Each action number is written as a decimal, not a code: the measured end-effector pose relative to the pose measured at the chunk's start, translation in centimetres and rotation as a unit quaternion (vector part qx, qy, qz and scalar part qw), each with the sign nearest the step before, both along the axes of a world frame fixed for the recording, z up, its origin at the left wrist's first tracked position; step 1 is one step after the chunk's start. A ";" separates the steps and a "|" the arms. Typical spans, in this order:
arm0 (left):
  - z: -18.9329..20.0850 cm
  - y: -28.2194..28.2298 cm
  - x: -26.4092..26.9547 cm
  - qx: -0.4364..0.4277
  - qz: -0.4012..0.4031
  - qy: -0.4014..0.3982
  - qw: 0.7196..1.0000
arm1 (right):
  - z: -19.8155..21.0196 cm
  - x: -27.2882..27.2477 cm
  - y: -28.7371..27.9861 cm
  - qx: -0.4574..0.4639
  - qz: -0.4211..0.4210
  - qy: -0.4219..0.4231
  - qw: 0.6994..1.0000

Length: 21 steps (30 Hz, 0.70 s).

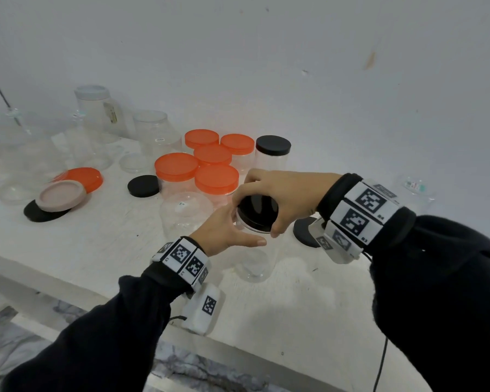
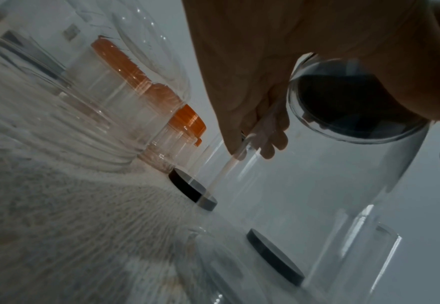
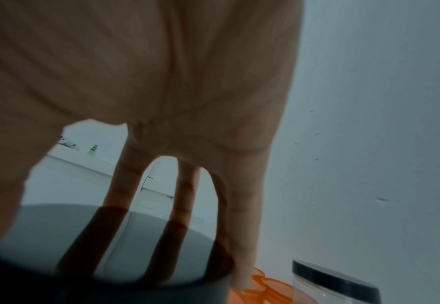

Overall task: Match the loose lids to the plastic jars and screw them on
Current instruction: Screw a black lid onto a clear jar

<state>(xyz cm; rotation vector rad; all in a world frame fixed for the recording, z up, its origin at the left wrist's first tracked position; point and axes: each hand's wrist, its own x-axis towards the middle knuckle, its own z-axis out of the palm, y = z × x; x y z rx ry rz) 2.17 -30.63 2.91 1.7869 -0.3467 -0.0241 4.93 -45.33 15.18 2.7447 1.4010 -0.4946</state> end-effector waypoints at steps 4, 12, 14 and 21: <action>-0.2 -0.2 0.0 -0.002 0.005 -0.001 1.000 | 0.2 0.2 0.1 0.013 -0.008 -0.010 1.000; -0.1 -0.5 -0.2 0.001 0.015 0.004 1.000 | 0.2 0.3 0.0 0.042 -0.017 -0.007 0.999; 0.0 -0.6 -0.4 0.000 0.024 0.002 1.000 | 0.3 0.3 0.1 0.046 -0.020 -0.014 0.999; -0.2 -1.0 -0.6 -0.029 0.034 -0.002 0.999 | -0.8 -0.4 0.3 0.072 -0.063 -0.091 0.991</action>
